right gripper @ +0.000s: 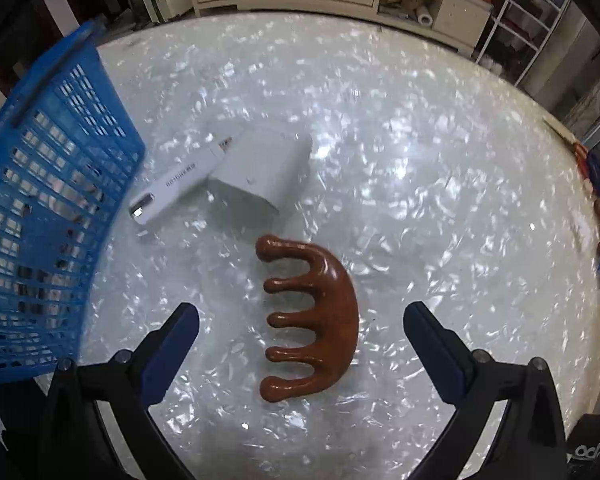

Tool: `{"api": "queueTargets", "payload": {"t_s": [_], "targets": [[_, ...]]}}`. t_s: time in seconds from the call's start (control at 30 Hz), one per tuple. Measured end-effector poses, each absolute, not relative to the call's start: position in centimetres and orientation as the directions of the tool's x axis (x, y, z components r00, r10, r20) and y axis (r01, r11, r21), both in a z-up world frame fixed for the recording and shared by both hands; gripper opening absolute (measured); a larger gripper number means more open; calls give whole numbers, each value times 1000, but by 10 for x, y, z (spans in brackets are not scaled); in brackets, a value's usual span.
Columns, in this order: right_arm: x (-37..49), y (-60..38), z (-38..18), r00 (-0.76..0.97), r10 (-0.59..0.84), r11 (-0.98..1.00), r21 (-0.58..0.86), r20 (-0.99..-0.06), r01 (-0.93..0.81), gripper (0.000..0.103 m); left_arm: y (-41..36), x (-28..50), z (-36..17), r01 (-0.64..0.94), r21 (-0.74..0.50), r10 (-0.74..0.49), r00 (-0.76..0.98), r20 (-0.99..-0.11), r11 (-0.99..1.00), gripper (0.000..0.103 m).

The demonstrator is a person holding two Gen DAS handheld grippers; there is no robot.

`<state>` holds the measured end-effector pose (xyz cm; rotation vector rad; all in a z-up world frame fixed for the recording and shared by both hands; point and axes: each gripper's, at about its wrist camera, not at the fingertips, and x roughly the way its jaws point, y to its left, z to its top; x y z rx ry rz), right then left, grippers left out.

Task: Organize rigid objects
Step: 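Move the right tool toward the brown wooden comb massager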

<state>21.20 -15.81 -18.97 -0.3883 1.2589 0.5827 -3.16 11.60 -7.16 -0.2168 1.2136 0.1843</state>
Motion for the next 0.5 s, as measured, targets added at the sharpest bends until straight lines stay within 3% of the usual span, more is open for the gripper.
{"api": "queueTargets", "payload": {"t_s": [0.17, 0.27, 0.5], "targets": [[211, -158, -197, 216, 169, 796, 4, -962, -606, 98, 117, -32, -71, -255, -69, 23, 340, -940, 964, 15], [209, -157, -202, 230, 132, 791, -37, -964, -610, 72, 118, -32, -71, -257, -73, 20, 342, -939, 964, 15], [214, -166, -211, 198, 171, 808, 22, -965, -589, 69, 117, -32, -71, -258, -65, 27, 340, -940, 964, 15]]}}
